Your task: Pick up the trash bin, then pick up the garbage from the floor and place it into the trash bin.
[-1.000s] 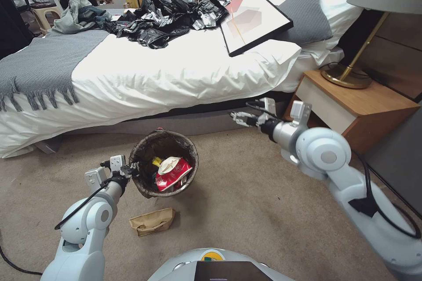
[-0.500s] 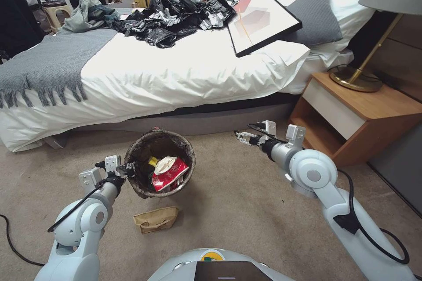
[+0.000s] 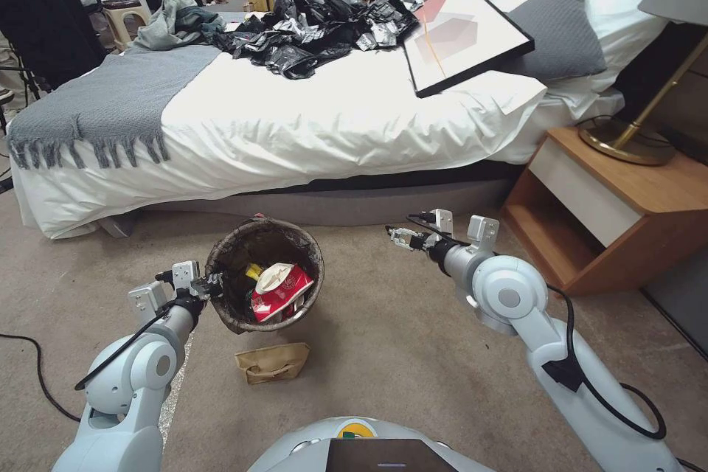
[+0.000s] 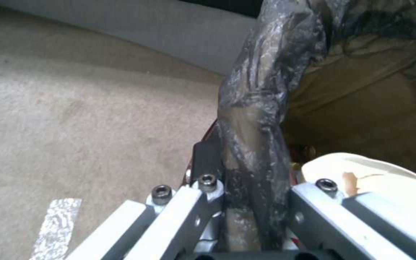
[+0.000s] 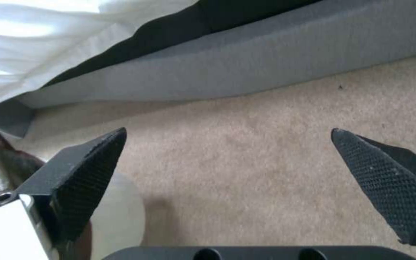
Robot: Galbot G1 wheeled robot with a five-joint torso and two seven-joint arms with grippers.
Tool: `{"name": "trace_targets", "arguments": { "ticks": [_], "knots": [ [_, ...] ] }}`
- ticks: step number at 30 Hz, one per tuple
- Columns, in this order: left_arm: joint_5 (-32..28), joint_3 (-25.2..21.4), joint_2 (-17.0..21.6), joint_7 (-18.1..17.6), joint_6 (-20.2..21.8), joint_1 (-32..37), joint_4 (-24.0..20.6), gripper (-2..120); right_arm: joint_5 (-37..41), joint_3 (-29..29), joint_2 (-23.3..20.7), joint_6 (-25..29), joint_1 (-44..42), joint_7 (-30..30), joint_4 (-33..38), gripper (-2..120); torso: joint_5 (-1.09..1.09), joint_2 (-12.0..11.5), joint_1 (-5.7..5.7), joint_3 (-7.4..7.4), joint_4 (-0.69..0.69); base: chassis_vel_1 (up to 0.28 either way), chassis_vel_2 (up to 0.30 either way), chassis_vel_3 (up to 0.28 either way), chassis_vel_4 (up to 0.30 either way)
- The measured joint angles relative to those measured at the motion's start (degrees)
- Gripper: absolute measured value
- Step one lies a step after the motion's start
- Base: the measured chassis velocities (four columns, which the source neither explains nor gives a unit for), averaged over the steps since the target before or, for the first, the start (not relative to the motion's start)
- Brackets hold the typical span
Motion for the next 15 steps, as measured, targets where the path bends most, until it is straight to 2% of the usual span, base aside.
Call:
{"name": "trace_targets", "arguments": {
  "ticks": [15],
  "knots": [
    [-0.09, -0.41, -0.18, -0.08, 0.0, -0.14, 0.22, 0, -2.27, 0.74, 0.11, 0.69, -1.91, -0.71, -0.18, 100, 0.0, 0.0, 0.0, 0.0, -0.01, 0.016, 0.014, 0.012, 0.011]
  ]
}}
